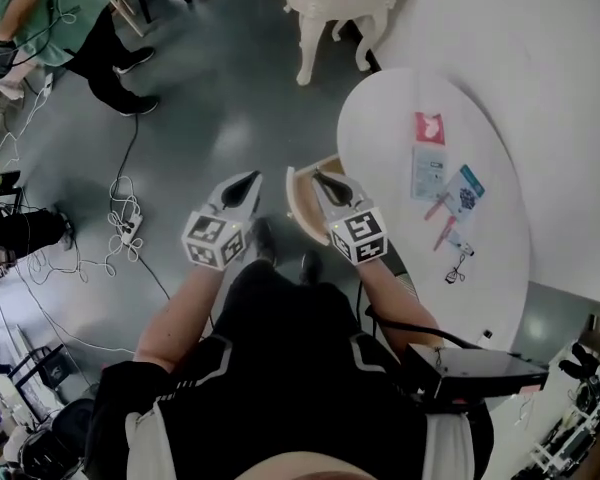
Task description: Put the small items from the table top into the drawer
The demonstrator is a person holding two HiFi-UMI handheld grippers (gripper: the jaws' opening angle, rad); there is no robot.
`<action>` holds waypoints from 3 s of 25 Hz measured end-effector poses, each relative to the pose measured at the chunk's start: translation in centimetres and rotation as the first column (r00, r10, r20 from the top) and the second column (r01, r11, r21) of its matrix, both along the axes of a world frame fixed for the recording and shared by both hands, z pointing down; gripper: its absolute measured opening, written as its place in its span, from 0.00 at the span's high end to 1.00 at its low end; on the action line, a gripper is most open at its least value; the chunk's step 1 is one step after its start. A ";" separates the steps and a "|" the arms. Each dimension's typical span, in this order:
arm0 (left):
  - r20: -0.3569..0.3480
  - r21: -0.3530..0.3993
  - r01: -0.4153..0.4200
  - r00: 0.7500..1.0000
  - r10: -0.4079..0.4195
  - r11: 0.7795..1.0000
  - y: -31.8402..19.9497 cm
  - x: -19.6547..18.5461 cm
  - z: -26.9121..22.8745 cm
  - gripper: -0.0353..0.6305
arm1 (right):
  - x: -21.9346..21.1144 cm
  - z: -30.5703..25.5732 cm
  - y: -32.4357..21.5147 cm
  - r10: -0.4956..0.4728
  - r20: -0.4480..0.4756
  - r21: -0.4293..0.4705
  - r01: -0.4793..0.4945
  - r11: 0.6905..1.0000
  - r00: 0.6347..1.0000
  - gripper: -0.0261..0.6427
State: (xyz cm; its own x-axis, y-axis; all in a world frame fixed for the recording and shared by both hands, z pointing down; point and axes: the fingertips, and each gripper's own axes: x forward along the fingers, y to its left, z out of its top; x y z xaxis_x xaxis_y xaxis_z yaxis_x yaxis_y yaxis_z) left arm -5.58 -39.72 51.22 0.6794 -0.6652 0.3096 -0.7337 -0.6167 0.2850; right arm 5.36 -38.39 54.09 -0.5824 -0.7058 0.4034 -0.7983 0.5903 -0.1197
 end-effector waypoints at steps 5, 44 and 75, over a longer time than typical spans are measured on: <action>0.017 -0.060 -0.018 1.000 0.019 0.998 -0.2 0.6 2.9 0.95 | 0.3 3.4 0.3 -0.001 -0.047 -0.062 -0.002 0.998 0.999 0.92; 0.164 -0.333 -0.092 0.974 0.154 0.938 -2.4 1.4 19.9 0.95 | 1.5 26.3 0.4 -0.104 -0.364 -0.477 -0.090 0.874 0.926 0.92; 0.105 -0.382 -0.038 0.991 0.085 0.923 -3.3 -0.9 24.7 0.95 | 1.4 37.4 -1.8 -0.140 -0.398 -0.606 -0.145 0.782 0.907 0.92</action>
